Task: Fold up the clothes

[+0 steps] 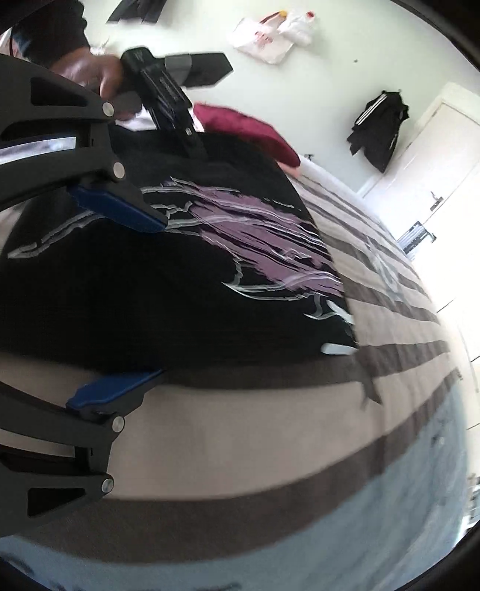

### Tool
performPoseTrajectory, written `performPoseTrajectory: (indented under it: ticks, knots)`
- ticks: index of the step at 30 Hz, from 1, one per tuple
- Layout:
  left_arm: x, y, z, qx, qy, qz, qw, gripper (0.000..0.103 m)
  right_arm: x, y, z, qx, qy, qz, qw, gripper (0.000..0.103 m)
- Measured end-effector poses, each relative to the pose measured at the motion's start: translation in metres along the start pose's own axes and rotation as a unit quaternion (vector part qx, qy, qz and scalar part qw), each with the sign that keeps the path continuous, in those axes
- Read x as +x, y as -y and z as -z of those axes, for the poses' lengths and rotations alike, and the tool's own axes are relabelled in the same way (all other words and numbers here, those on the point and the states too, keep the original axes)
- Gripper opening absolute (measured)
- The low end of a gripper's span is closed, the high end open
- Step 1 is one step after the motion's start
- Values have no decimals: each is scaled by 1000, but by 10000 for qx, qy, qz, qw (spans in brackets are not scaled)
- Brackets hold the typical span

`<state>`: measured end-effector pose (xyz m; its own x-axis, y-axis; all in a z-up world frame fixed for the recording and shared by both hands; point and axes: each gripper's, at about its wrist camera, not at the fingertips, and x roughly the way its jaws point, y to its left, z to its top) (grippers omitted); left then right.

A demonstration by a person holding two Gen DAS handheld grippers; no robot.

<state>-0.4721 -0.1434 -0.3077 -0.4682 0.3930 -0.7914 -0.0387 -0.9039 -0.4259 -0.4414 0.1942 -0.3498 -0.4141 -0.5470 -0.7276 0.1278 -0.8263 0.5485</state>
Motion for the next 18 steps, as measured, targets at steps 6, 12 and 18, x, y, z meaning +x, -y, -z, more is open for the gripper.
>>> performPoseTrajectory:
  ticks: [6, 12, 18]
  knots:
    - [5, 7, 0, 98, 86, 171, 9998, 71, 13, 6, -22, 154, 85, -27, 9998, 63]
    - [4, 15, 4, 213, 110, 328, 9992, 23, 17, 2, -30, 72, -22, -68, 9999, 28]
    - [-10, 24, 2, 349, 310, 396, 9981, 18, 6, -28, -28, -226, 217, 527, 9981, 17]
